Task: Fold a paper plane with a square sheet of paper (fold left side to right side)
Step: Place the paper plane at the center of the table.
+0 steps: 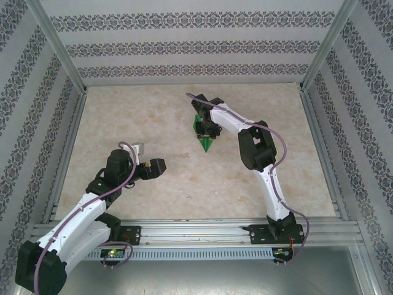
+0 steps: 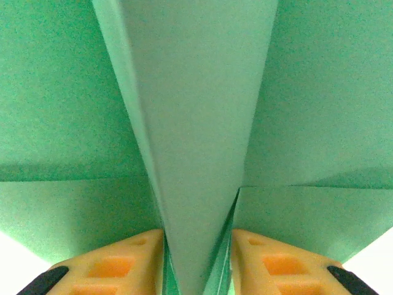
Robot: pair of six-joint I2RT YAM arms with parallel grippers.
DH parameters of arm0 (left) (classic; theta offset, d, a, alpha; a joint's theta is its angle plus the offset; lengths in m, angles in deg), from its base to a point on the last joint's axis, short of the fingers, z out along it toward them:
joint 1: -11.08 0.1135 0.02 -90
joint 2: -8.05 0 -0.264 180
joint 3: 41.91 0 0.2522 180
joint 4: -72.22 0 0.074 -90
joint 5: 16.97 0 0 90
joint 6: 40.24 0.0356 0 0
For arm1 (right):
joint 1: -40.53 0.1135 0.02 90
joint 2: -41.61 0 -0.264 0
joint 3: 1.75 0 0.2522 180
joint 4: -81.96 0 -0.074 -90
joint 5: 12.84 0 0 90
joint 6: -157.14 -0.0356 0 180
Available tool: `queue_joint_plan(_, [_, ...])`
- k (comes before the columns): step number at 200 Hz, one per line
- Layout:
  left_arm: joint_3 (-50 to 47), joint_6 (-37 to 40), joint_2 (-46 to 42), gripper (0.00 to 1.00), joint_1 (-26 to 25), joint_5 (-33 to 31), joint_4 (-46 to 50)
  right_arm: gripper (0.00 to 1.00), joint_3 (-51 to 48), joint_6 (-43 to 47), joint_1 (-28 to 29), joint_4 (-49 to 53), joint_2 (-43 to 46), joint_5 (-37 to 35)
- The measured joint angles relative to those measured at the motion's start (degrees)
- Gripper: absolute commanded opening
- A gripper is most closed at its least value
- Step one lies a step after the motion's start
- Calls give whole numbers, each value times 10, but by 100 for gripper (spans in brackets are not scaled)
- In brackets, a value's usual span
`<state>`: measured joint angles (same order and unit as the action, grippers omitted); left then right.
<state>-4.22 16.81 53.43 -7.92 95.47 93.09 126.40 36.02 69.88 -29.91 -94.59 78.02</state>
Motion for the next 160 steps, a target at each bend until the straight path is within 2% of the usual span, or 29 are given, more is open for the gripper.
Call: queue_joint_plan(160, [8, 0, 3, 100, 0, -4, 11, 36, -3, -2, 0, -1, 8, 0])
